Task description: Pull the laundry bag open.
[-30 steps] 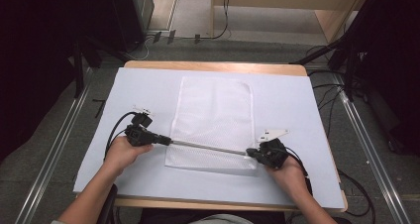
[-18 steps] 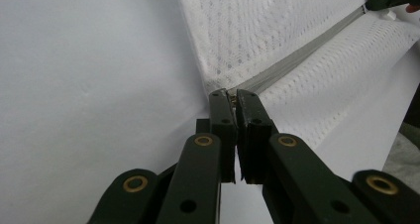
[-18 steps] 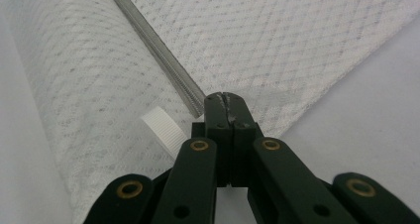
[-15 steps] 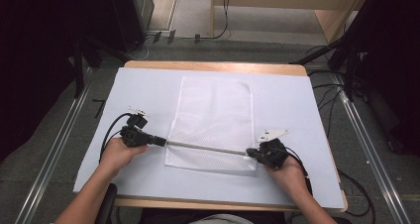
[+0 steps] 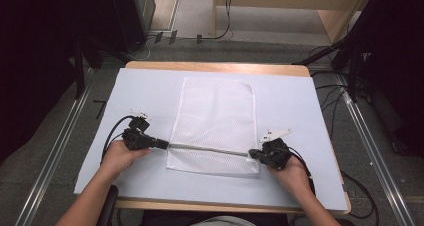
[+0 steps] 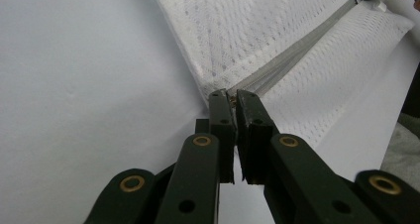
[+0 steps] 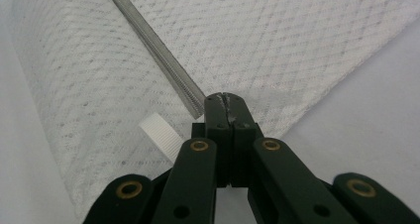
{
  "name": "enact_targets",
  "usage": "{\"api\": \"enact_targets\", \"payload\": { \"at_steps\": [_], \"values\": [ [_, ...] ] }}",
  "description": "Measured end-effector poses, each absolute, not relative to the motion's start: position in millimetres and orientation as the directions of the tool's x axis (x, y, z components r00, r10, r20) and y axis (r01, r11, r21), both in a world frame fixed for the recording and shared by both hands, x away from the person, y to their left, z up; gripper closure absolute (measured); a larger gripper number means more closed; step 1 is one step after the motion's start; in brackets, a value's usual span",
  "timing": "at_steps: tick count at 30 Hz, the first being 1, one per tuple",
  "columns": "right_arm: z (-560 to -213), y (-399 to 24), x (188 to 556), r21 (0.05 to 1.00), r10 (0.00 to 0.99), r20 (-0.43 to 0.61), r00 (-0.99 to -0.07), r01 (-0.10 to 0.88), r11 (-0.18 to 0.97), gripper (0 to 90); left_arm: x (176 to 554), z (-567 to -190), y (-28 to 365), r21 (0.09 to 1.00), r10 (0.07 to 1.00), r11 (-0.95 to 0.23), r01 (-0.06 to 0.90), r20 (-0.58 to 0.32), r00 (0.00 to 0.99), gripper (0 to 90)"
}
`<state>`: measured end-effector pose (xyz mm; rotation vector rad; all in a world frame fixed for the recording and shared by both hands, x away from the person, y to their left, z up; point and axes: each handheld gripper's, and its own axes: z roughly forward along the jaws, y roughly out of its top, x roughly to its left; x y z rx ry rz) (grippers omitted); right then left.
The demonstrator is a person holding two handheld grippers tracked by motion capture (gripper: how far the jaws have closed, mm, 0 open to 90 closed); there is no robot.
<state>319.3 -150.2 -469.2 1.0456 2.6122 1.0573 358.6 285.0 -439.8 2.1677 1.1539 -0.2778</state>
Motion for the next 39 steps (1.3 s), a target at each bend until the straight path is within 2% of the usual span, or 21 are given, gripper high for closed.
{"api": "enact_targets", "payload": {
  "at_steps": [9, 10, 12, 17, 19, 23, 26, 39],
  "values": [
    [-467.8, -151.7, 320.8, 0.647, 0.653, 0.138, -0.745, 0.567, 0.51, 90.0, 357.2, -442.7, 281.9, 0.433, 0.647, -0.416, 0.8, -0.477, 0.594, 86.9],
    [-467.2, -153.0, 321.5, 0.647, 0.657, 0.136, -0.742, 0.568, 0.508, 85.4, 357.1, -443.2, 281.8, 0.43, 0.646, -0.414, 0.802, -0.482, 0.592, 86.8],
    [-465.3, -156.2, 322.8, 0.657, 0.659, 0.157, -0.736, 0.576, 0.486, 81.5, 356.1, -443.4, 281.0, 0.43, 0.648, -0.412, 0.804, -0.482, 0.59, 86.7],
    [-459.7, -161.4, 323.5, 0.683, 0.677, 0.155, -0.719, 0.573, 0.453, 80.1, 352.6, -445.4, 281.2, 0.424, 0.639, -0.421, 0.802, -0.489, 0.594, 86.0],
    [-458.8, -162.1, 324.3, 0.694, 0.676, 0.151, -0.721, 0.564, 0.447, 78.4, 352.1, -446.0, 280.2, 0.428, 0.635, -0.426, 0.797, -0.486, 0.6, 83.6],
    [-456.9, -163.1, 325.8, 0.706, 0.685, 0.16, -0.71, 0.568, 0.423, 71.9, 352.4, -443.4, 281.9, 0.453, 0.626, -0.41, 0.791, -0.491, 0.606, 70.4],
    [-454.3, -165.4, 327.3, 0.725, 0.686, 0.164, -0.709, 0.558, 0.403, 66.9, 353.3, -441.5, 284.7, 0.487, 0.624, -0.385, 0.784, -0.488, 0.61, 64.8],
    [-445.7, -191.0, 336.5, 0.772, 0.725, 0.213, -0.655, 0.568, 0.286, 53.0, 352.9, -431.3, 300.5, 0.591, 0.681, -0.321, 0.74, -0.399, 0.614, 51.9]
  ]
}}
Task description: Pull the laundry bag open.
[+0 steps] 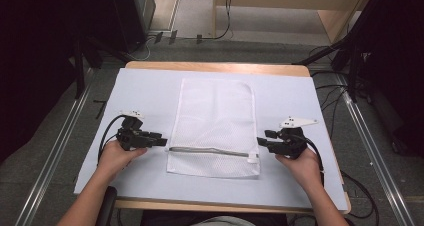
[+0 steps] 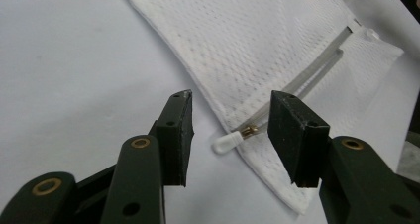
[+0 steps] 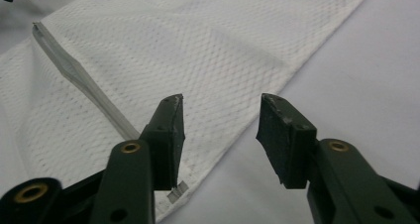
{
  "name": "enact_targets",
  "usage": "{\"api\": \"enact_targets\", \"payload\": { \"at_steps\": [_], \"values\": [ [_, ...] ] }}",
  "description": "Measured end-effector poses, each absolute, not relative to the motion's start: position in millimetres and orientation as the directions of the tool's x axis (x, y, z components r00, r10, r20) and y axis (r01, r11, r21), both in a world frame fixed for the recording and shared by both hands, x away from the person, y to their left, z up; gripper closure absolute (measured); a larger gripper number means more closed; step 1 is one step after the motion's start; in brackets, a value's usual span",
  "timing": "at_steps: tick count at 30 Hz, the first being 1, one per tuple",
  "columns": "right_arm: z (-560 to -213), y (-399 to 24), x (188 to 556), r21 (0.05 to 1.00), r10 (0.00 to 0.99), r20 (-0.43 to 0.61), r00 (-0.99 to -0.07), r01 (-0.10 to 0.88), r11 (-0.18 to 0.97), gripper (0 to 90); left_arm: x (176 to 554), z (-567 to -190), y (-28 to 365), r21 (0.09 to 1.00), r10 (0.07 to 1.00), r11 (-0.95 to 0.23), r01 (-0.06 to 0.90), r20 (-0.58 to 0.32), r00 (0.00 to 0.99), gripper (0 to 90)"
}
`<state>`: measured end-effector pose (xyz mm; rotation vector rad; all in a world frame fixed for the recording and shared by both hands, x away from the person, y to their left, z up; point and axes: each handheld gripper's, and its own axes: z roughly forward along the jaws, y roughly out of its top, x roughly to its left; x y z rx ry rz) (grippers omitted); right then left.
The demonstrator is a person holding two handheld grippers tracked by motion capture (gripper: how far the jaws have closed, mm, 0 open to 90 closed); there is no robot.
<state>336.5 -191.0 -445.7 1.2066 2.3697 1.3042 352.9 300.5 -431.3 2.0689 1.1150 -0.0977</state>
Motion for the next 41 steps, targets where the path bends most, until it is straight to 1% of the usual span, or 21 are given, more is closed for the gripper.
{"api": "enact_targets", "payload": {
  "at_steps": [3, 5, 8, 12, 23, 29, 34, 38, 41],
  "values": [
    [-446.7, -196.6, 338.7, 0.775, 0.737, 0.215, -0.641, 0.571, 0.271, 50.3, 353.8, -429.2, 304.6, 0.61, 0.714, -0.321, 0.724, -0.347, 0.608, 49.2],
    [-446.3, -199.7, 339.5, 0.783, 0.742, 0.217, -0.635, 0.567, 0.256, 47.5, 355.1, -428.3, 307.2, 0.621, 0.718, -0.312, 0.719, -0.341, 0.606, 49.0],
    [-445.1, -203.6, 339.6, 0.793, 0.754, 0.204, -0.625, 0.557, 0.247, 44.7, 357.3, -427.9, 311.0, 0.631, 0.74, -0.316, 0.709, -0.304, 0.6, 46.6],
    [-446.6, -209.2, 341.6, 0.792, 0.767, 0.212, -0.605, 0.566, 0.228, 41.6, 358.2, -427.2, 316.3, 0.652, 0.763, -0.317, 0.689, -0.256, 0.593, 42.7],
    [-452.2, -226.8, 349.3, 0.798, 0.8, 0.215, -0.559, 0.573, 0.186, 39.2, 360.3, -429.0, 325.6, 0.678, 0.783, -0.347, 0.648, -0.172, 0.598, 37.5],
    [-454.8, -231.4, 351.7, 0.795, 0.813, 0.218, -0.54, 0.582, 0.174, 38.9, 361.5, -431.0, 329.6, 0.671, 0.799, -0.349, 0.655, -0.151, 0.582, 35.8],
    [-456.8, -232.0, 352.9, 0.785, 0.819, 0.216, -0.532, 0.593, 0.179, 38.3, 363.0, -433.7, 330.3, 0.661, 0.804, -0.35, 0.663, -0.151, 0.575, 33.8],
    [-459.0, -232.2, 354.2, 0.783, 0.823, 0.204, -0.53, 0.593, 0.188, 35.5, 363.6, -434.8, 331.2, 0.664, 0.811, -0.352, 0.66, -0.136, 0.569, 30.8],
    [-461.2, -233.0, 355.4, 0.778, 0.826, 0.205, -0.525, 0.6, 0.188, 34.4, 365.2, -437.7, 331.6, 0.653, 0.816, -0.344, 0.675, -0.148, 0.559, 29.4]
  ]
}}
